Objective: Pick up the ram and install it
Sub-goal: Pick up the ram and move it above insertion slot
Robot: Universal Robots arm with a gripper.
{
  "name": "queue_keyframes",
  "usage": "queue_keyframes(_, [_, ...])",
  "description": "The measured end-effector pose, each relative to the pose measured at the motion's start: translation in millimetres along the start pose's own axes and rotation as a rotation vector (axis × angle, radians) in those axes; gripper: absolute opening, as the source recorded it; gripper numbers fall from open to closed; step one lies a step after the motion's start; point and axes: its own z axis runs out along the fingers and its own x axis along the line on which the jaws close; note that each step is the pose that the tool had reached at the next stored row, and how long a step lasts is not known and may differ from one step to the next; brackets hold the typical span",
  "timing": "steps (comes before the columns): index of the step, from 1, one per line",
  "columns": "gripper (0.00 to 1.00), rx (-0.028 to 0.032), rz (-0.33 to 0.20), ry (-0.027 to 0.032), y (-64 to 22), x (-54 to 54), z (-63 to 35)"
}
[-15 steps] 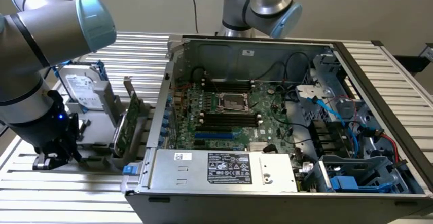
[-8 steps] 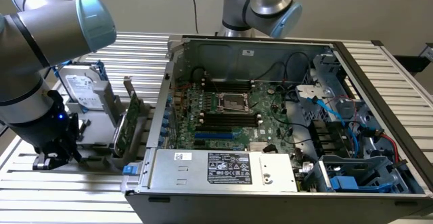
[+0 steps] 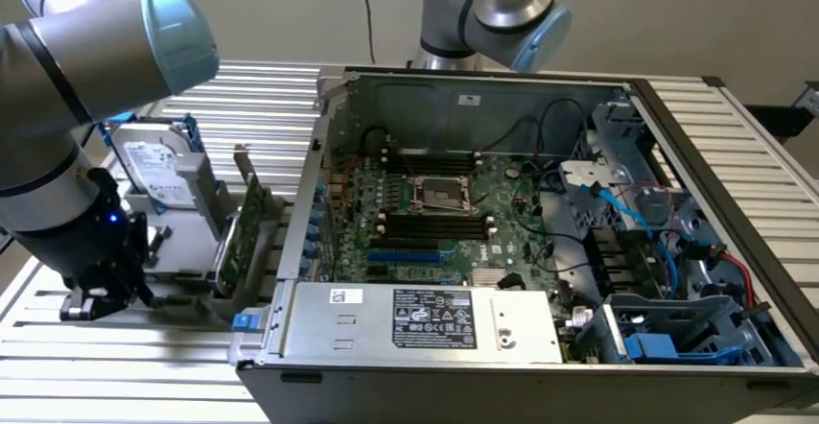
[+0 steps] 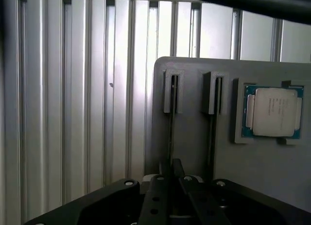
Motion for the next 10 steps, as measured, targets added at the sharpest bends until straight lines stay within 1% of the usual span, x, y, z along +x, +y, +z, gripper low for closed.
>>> queue_keyframes(10, [0.13, -0.0008, 0.0, 0.0, 0.5, -0.8, -45.5])
